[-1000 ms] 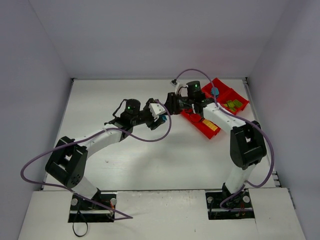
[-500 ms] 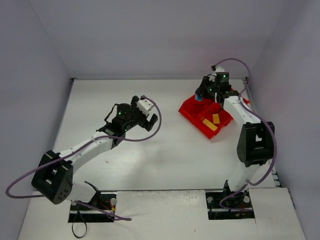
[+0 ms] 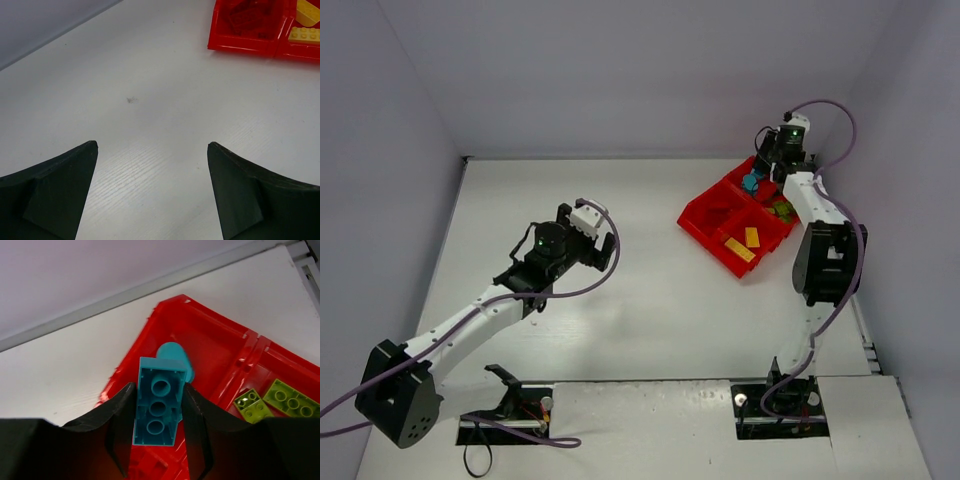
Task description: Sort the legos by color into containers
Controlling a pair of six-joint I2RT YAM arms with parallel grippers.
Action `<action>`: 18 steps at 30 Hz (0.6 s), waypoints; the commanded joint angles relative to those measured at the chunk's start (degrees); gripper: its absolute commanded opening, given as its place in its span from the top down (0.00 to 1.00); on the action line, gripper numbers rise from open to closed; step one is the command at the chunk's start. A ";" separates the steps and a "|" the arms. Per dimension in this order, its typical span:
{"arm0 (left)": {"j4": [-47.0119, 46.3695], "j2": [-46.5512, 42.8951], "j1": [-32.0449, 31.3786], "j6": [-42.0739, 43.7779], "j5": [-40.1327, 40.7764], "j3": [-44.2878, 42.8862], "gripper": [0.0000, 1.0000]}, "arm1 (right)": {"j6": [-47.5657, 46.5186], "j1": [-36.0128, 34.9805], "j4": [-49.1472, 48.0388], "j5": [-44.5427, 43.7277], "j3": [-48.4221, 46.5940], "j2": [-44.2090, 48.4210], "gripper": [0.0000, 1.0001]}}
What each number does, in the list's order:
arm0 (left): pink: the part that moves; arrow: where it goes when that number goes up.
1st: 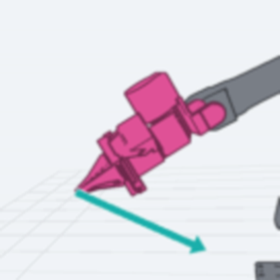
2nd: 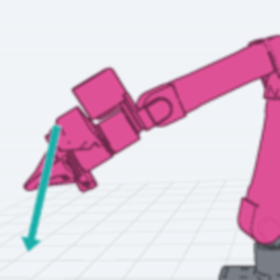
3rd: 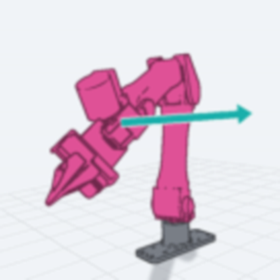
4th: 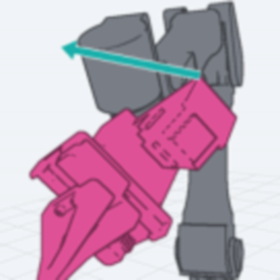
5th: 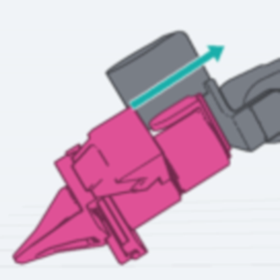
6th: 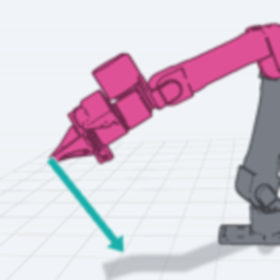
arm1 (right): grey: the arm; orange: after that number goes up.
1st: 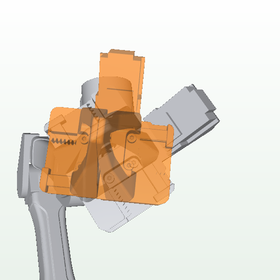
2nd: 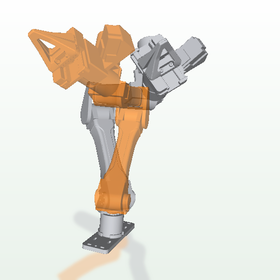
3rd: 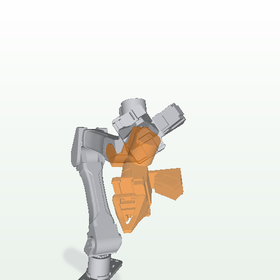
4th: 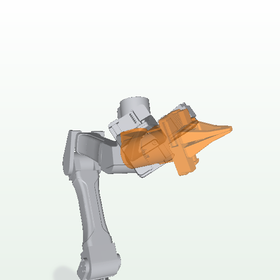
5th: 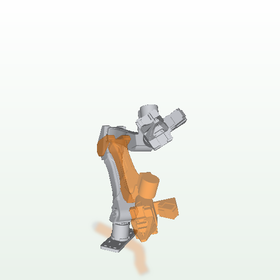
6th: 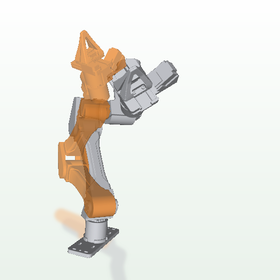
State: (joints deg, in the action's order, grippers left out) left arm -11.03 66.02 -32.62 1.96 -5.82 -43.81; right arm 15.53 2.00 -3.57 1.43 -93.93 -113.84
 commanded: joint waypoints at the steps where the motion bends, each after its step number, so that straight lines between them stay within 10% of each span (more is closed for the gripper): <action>1: -0.40 -2.82 0.10 -1.25 3.80 -1.10 0.16 | 0.73 0.81 -2.23 -2.05 -4.68 -2.17 0.66; 18: 13.55 -3.53 0.28 -10.74 16.53 -13.83 0.16 | -1.38 1.25 -1.88 4.90 0.49 7.30 0.20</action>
State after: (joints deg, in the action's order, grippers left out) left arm 0.01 63.42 -32.62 -5.23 5.76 -52.56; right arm 15.55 3.38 -2.57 5.08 -95.15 -117.19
